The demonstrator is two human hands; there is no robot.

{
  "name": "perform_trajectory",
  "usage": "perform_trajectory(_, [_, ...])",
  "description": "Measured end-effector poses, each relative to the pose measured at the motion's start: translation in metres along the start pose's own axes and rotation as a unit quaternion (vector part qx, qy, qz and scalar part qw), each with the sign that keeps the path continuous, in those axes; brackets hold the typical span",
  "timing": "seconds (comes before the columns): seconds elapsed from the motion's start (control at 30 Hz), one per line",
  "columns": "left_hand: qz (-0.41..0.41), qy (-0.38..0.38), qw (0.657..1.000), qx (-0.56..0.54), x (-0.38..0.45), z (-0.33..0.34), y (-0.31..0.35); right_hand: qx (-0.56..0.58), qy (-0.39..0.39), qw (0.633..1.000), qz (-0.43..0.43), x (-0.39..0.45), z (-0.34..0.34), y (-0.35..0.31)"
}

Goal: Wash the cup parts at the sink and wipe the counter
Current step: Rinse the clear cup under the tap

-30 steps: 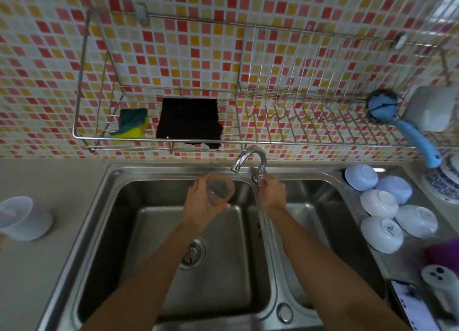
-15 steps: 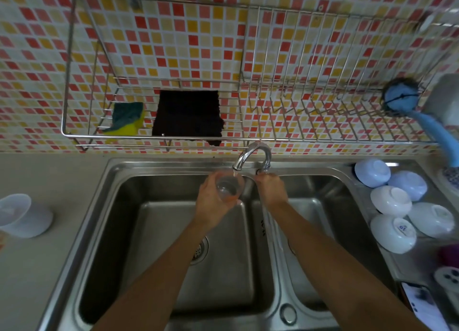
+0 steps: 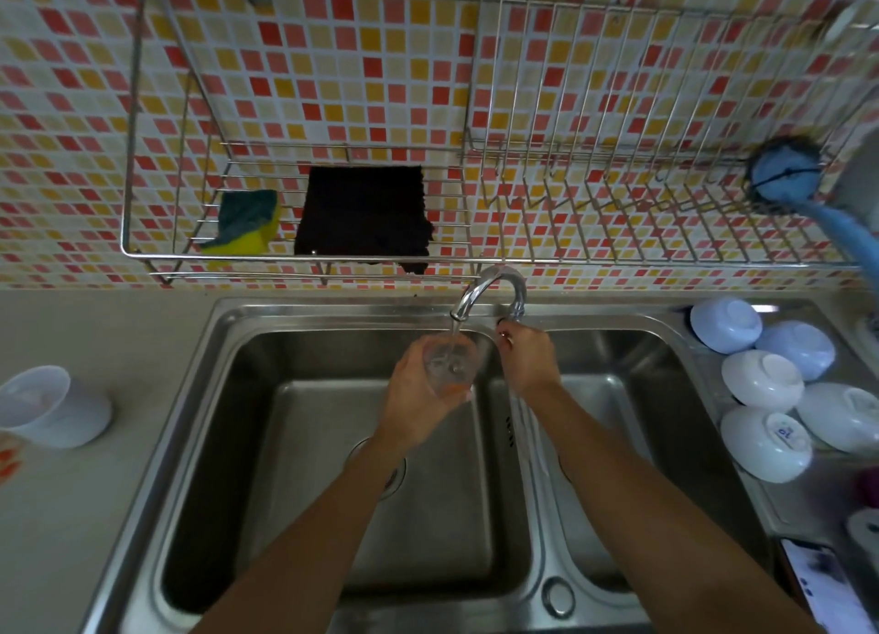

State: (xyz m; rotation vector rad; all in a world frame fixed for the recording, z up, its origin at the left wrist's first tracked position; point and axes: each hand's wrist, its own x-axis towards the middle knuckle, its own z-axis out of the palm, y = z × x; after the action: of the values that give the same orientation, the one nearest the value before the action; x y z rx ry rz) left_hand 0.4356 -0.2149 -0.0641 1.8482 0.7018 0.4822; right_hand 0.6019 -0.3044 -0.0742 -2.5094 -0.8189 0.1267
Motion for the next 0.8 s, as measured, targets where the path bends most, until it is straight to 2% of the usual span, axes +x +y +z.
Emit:
perform_trajectory(0.17, [-0.028, 0.007, 0.998, -0.054, 0.004, 0.007, -0.005, 0.008, 0.005, 1.000, 0.018, 0.000, -0.007, 0.006])
perform_trajectory(0.27, [-0.020, -0.012, 0.999, -0.043, 0.004, 0.011, 0.001, 0.021, 0.010, 1.000, 0.019, 0.000, -0.008, 0.007])
perform_trajectory(0.43, [-0.015, 0.015, 0.999, -0.042, 0.004, 0.008, 0.002, 0.024, 0.006, 0.999, 0.029, 0.001, -0.011, 0.006])
perform_trajectory(0.53, [-0.017, 0.004, 1.000, -0.010, 0.003, 0.005, 0.001, 0.020, 0.006, 0.999, 0.032, 0.002, -0.011, 0.005])
perform_trajectory(0.8, [-0.029, 0.001, 0.999, -0.014, 0.008, 0.007, 0.004, 0.002, -0.001, 1.000, 0.029, 0.001, -0.011, 0.002])
